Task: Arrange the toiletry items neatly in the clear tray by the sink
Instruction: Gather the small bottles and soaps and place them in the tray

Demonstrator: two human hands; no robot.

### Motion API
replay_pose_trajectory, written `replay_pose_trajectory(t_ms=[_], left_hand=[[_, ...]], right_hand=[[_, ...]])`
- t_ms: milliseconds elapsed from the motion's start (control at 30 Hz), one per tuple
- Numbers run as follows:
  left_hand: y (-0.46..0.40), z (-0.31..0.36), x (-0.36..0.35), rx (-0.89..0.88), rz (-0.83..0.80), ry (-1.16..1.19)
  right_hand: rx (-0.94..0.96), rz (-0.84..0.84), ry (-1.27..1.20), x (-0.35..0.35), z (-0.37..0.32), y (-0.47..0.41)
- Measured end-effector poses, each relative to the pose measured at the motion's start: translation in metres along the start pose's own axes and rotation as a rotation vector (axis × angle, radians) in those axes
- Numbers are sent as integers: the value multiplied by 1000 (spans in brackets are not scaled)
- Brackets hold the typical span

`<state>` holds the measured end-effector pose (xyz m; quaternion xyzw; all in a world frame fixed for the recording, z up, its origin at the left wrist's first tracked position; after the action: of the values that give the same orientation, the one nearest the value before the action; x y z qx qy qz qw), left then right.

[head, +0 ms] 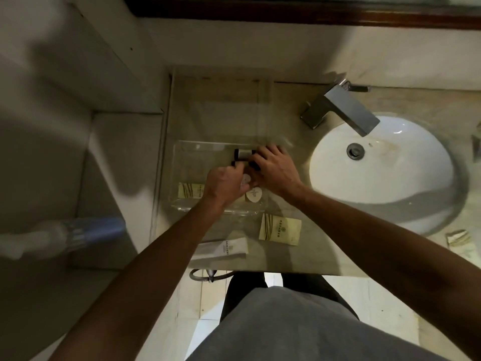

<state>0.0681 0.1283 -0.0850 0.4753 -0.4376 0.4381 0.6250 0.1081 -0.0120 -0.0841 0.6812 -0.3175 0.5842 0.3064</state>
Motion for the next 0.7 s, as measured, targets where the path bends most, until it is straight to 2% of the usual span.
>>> replay_pose_trajectory(t_ms=[233,433,500,600,700], left_hand=[[-2,10,-10,50,-57,113],[1,12,-10,-13,23,239],[2,8,-7,-25,77,237],[1,-8,-2,54,155,160],[-3,-21,-6,79,78,137]], right_hand=[[84,47,70,4,15,26],[118,12,68,6,9,41],[134,-5,57,4,5,44],[121,-33,44,3,-3,42],[79,-114,48,0,-11,36]])
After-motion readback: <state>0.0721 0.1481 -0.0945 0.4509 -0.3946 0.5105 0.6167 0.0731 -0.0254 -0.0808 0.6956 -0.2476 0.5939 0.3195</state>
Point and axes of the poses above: each hand's wrist, its own y-axis away from the middle knuckle, its own x-axis out of the back of the hand, z = x × y, the point moved 3 cm from there along -y, towards the middle knuckle, and after that the axes turned 4 degrees about y, right-handed, at the moved point
